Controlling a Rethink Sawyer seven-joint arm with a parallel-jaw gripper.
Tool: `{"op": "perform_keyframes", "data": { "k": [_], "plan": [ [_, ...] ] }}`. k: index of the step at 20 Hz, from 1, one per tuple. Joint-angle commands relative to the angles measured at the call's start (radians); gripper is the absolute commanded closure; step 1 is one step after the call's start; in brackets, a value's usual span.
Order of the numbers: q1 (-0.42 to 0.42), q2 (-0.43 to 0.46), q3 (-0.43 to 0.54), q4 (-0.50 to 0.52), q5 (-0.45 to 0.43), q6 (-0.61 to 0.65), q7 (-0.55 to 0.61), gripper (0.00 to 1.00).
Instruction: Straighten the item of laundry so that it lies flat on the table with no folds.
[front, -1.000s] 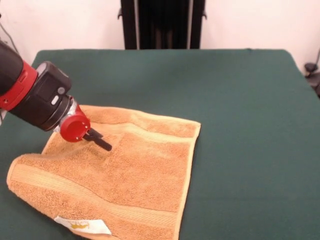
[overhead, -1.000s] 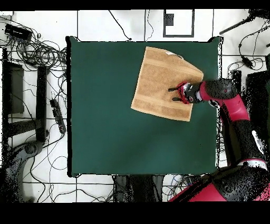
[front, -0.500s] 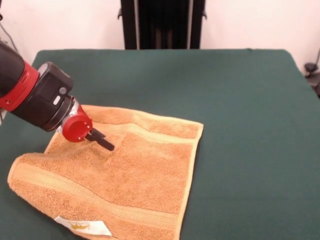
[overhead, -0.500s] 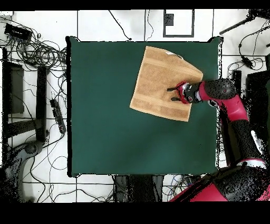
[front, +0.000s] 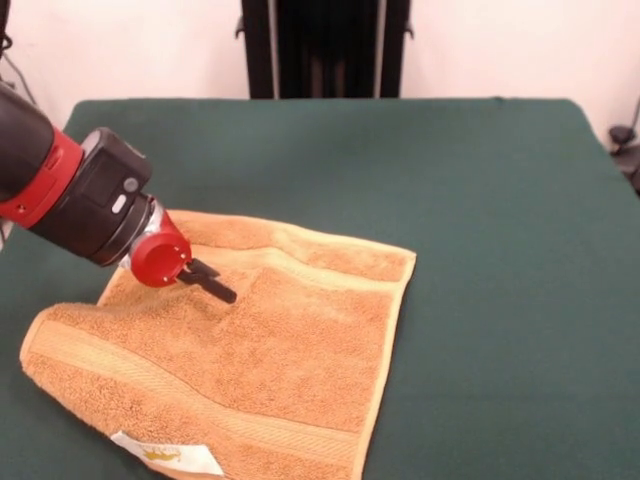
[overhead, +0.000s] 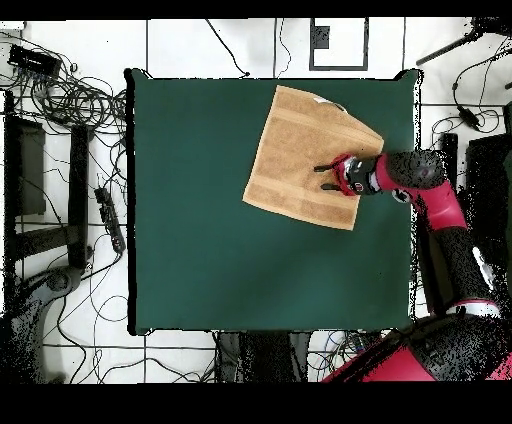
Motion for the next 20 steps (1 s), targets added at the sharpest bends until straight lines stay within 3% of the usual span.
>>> {"op": "perform_keyframes", "data": {
  "k": [1,9,20],
  "plan": [
    [0.060,0.163,0.114,0.190,-0.007,-0.065,-0.203,0.00],
    [0.064,0.169,0.123,0.193,-0.004,-0.091,-0.180,0.00],
    [0.144,0.155,-0.002,0.099,-0.071,0.071,-0.116,0.00]
  ]
}}
